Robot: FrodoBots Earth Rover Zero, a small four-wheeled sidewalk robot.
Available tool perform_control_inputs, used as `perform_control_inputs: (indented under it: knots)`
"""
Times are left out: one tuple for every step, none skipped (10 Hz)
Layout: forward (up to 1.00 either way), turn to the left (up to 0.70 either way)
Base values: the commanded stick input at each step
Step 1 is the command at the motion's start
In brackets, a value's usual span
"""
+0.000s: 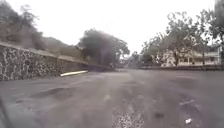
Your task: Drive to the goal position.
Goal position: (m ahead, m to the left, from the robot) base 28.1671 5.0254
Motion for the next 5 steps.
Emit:
perform_control_inputs:
  knots:
    - [0.7,0.0]
    - [0.7,0.0]
    - [0.7,0.0]
    - [0.7,0.0]
    - [0.7,0.0]
